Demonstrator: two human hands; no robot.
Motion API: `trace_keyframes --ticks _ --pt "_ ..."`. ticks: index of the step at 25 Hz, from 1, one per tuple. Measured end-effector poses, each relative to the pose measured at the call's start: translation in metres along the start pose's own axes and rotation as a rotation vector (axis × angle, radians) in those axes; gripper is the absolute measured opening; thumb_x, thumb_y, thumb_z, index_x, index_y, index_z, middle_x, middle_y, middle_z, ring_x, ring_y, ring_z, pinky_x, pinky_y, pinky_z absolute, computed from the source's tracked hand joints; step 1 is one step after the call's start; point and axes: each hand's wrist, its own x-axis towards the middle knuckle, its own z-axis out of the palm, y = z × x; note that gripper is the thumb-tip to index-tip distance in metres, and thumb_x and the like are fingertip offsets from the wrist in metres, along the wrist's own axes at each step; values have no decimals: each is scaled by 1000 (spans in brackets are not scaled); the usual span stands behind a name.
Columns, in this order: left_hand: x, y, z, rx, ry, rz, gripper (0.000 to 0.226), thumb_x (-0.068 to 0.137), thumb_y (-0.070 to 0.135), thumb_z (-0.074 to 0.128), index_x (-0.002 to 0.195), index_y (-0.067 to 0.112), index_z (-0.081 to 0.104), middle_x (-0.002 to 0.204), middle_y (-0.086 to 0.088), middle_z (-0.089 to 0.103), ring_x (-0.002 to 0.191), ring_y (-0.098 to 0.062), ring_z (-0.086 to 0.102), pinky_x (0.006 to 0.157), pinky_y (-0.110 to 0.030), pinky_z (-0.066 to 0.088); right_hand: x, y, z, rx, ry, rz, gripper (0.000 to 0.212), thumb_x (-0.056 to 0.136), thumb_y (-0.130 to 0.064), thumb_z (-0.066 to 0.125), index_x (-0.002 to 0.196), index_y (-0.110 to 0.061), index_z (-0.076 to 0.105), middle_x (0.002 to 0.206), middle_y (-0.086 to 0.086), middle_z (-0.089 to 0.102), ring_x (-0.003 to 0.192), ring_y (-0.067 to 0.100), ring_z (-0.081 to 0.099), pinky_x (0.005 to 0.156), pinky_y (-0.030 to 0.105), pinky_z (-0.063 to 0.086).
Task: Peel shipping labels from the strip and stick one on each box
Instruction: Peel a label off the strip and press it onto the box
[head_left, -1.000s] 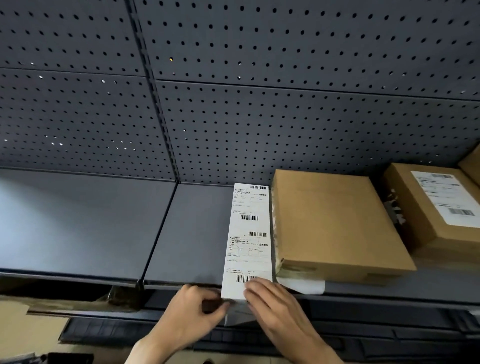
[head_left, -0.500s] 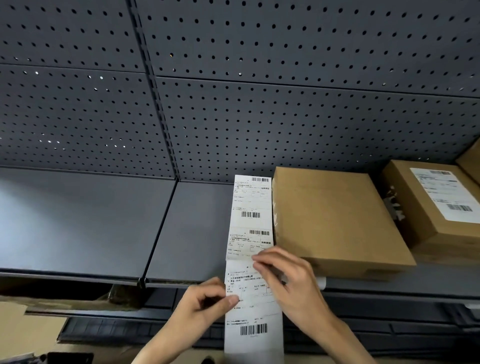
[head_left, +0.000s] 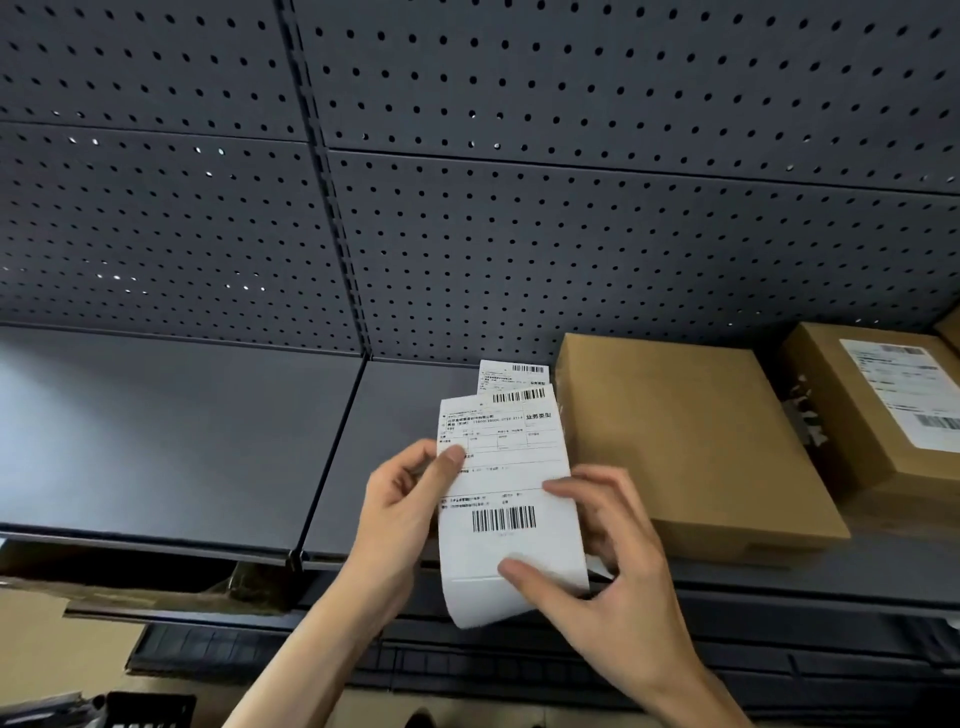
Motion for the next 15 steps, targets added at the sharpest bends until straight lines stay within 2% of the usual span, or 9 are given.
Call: trace_keyframes --ticks 3,5,7,9,11,13,15 --pt "1 -4 -2 -30 -57 -27 42 92 39 64 84 -1 71 83 -17 74 70 -22 65 59 -29 49 7 1 4 236 84 92 41 72 0 90 94 -28 70 108 -5 64 99 20 73 75 26 59" --pt "-2 -9 -9 30 -126 8 47 80 47 71 83 1 76 84 -17 75 72 -25 65 63 -31 51 13 0 3 311 136 134 40 71 9 86 91 -23 71 102 0 68 98 20 75 78 22 58" --pt "-9 -12 -13 100 -210 44 29 72 26 83 87 2 78 89 -15 78 78 -23 71 70 -29 56 16 2 0 356 138 158 38 70 7 85 91 -21 72 103 1 70 98 21 76 79 22 59" --pt "-16 -11 -12 141 -260 44 23 68 -1 83 91 2 79 92 -17 79 83 -21 75 74 -26 57 20 -3 -1 356 137 167 32 68 -5 87 93 -21 73 108 -1 68 102 19 74 82 25 60" --pt "-16 -14 -11 160 -225 61 26 69 -13 80 90 1 78 91 -17 79 82 -20 76 72 -24 58 21 -5 -3 60 204 44 27 72 -19 88 96 -20 76 122 -1 59 117 13 65 92 24 57" --pt "-14 -11 -8 169 -189 106 25 72 -13 79 91 4 78 90 -15 79 82 -19 76 73 -24 58 24 -3 -8 -324 233 -249 22 81 -24 87 99 -13 80 129 7 54 124 21 56 100 31 49" --pt "-13 -9 -6 169 -186 168 23 72 -1 82 93 10 79 92 -13 80 84 -18 75 76 -24 57 28 -3 -9 -425 88 -490 19 87 -21 81 102 -8 81 118 7 64 112 27 59 90 41 48"
